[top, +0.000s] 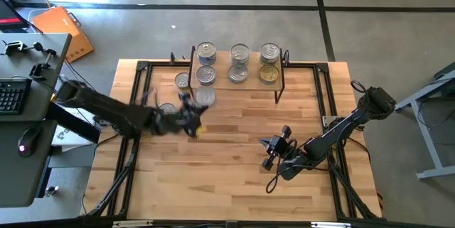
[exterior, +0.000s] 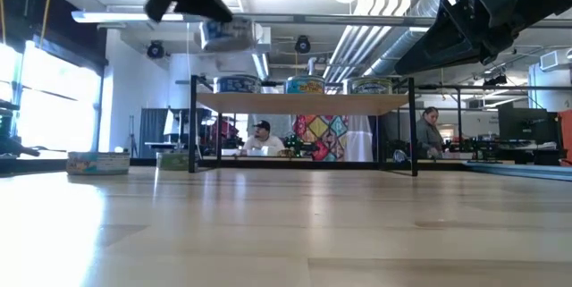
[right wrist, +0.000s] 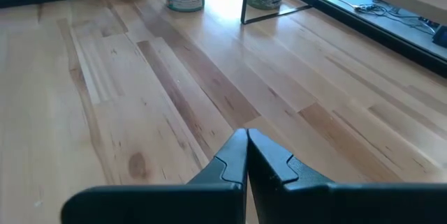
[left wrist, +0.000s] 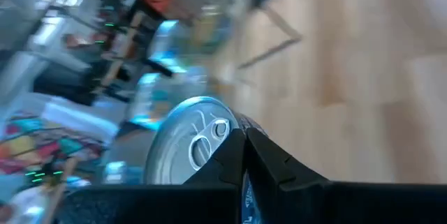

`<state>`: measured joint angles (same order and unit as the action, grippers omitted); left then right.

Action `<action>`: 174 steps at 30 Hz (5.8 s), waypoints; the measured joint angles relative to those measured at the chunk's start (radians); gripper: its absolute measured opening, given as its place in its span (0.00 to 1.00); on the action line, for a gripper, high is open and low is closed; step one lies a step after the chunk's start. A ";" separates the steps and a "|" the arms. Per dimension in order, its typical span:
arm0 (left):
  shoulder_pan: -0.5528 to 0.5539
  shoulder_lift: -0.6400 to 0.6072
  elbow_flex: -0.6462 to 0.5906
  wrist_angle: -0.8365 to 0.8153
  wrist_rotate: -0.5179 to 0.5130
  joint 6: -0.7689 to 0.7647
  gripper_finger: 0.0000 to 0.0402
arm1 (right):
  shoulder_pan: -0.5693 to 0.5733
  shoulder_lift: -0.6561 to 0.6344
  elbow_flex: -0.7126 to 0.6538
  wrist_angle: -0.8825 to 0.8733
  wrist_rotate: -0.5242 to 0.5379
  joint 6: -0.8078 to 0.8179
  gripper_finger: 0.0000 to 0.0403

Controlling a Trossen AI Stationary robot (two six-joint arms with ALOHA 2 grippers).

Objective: Stack canned seafood by type on shelf
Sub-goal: Stack the blue tuna can on top of the other blue tuna on the shelf, then stack the yellow-blue tuna can on top of the other yellow-blue tuna can on the shelf

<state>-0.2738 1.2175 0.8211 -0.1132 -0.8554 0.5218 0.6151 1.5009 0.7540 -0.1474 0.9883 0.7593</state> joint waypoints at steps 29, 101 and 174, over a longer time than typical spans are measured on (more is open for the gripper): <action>0.582 0.021 0.000 0.060 0.514 0.302 0.00 | 0.000 0.000 0.000 0.000 0.007 0.003 0.00; 0.729 -0.222 -0.279 -0.457 0.571 -0.204 0.17 | -0.060 0.000 0.000 -0.006 0.011 0.026 0.00; -0.242 0.320 -0.318 0.482 0.381 -0.548 0.08 | -0.154 0.155 0.000 0.421 -0.175 -0.250 0.00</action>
<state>-0.5160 1.5376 0.5028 0.3687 -0.4744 -0.0263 0.4613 1.6563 0.7544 0.2736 0.8136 0.5090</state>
